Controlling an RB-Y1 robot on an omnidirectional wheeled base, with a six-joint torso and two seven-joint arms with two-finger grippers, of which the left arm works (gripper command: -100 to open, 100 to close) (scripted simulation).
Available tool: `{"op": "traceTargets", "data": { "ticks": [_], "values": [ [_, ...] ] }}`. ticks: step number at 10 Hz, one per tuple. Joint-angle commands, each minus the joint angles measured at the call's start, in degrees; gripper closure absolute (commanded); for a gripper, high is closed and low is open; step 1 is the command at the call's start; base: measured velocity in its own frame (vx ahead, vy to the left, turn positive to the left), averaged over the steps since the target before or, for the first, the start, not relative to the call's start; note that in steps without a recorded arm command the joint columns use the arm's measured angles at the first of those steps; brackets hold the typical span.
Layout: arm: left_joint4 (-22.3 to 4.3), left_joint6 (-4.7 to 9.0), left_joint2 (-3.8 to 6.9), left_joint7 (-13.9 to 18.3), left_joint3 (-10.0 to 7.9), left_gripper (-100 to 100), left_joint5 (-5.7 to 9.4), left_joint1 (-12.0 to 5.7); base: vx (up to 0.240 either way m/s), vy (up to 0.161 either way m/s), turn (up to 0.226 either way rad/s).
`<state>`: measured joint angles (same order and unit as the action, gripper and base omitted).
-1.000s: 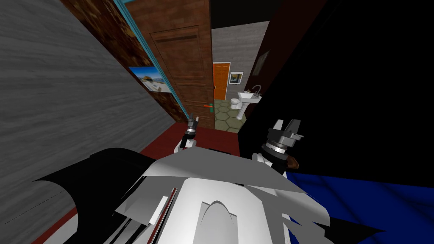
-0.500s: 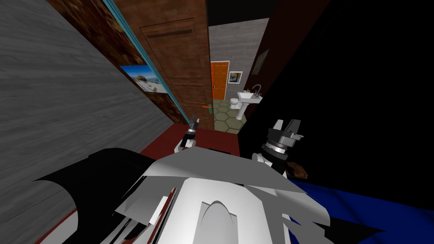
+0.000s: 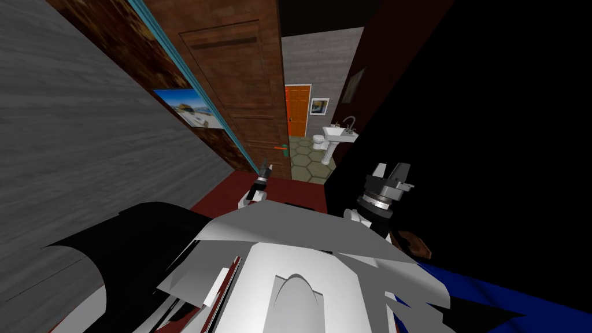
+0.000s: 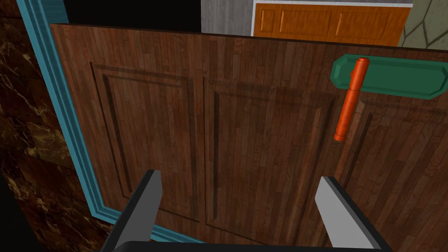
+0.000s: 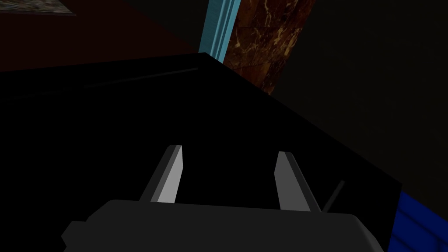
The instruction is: Pull the door open
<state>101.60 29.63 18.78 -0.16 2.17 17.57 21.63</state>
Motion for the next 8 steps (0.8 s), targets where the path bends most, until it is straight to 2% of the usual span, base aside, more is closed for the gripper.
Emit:
{"op": "traceTargets", "data": {
  "ticks": [1, 2, 4, 6, 8],
  "values": [
    [-1.94, -0.87, 1.14, 0.54, -0.04, -100, 0.92, -0.89, 0.147, 0.019, -0.031],
    [-3.74, -1.28, 1.97, 0.87, 0.16, -100, 1.60, -1.40, 0.139, 0.042, -0.043],
    [-5.51, -1.68, 2.78, 1.20, 0.36, -100, 2.27, -1.89, 0.127, 0.018, -0.037],
    [-8.86, -2.44, 4.32, 1.82, 0.74, -100, 3.54, -2.83, 0.157, 0.029, -0.047],
    [-10.46, -2.80, 5.05, 2.12, 0.93, -100, 4.15, -3.28, 0.135, 0.028, -0.026]
  ]
}}
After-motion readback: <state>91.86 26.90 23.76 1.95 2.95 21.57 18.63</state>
